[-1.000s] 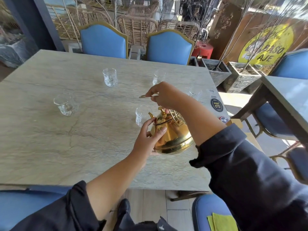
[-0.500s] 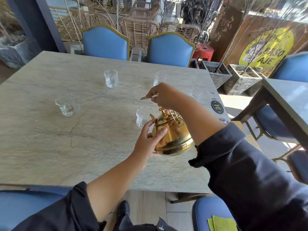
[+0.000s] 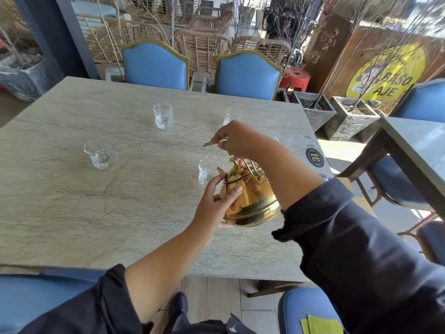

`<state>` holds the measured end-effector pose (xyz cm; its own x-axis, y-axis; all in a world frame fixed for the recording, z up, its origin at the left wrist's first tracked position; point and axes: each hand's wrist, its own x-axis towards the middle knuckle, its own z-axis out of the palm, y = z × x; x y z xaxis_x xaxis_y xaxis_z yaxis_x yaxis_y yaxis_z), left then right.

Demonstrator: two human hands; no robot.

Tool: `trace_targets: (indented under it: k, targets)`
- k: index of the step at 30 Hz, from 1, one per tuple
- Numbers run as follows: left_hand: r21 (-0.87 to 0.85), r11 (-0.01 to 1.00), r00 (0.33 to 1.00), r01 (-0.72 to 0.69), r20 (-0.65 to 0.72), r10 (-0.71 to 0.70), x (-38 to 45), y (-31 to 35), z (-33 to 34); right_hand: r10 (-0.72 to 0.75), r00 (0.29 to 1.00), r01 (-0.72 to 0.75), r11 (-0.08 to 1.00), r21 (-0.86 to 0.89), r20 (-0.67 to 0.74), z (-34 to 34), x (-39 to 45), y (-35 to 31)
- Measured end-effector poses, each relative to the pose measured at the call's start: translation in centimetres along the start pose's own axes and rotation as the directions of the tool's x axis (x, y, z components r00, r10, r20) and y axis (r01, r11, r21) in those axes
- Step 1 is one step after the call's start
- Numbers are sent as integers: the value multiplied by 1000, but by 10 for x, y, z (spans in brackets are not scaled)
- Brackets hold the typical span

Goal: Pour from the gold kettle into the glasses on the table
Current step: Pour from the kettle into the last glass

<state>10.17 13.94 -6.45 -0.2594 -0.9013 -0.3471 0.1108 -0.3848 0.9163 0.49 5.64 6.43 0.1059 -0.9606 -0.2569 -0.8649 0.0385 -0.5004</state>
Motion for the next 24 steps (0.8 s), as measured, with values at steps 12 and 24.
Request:
trace_targets:
  k: [12, 24]
  targets:
    - [-5, 1000, 1000, 6, 17, -6, -4, 1, 0, 12, 1000, -10, 999, -46, 27, 0, 2, -5]
    - [25, 999, 999, -40, 13, 40, -1, -6, -2, -37, 999, 38, 999, 21, -25, 3, -10, 6]
